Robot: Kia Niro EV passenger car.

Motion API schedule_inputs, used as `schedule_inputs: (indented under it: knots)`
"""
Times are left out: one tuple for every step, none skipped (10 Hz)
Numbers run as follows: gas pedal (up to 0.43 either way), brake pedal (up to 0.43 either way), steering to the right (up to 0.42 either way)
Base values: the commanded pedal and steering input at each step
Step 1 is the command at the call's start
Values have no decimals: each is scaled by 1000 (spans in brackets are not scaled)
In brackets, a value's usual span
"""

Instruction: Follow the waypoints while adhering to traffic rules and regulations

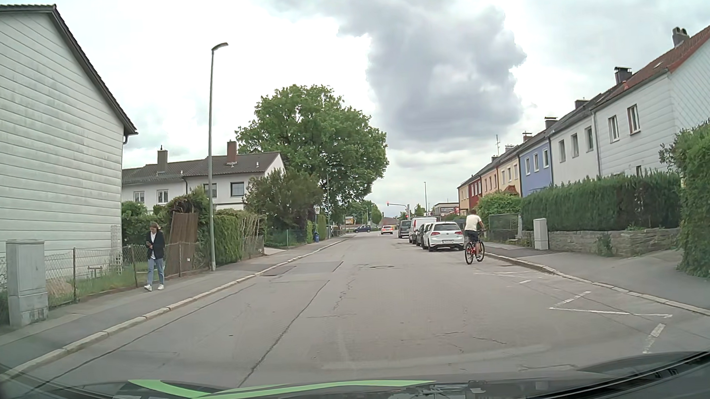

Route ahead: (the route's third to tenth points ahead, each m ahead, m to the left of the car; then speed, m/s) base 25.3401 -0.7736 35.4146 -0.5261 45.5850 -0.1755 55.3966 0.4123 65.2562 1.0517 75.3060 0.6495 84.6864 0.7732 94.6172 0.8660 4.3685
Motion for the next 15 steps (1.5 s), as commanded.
schedule_inputs:
  knots:
    - [98, 0, -20]
    - [118, 0, -20]
    - [118, 0, -19]
    - [118, 0, -19]
    - [118, 0, -16]
    - [118, 0, -14]
    - [118, 0, -14]
    - [118, 0, -14]
    - [118, 0, -14]
    - [118, 0, -14]
    - [118, 0, -15]
    - [118, 0, -15]
    - [118, 0, -16]
    - [118, 0, -16]
    - [118, 0, -15]
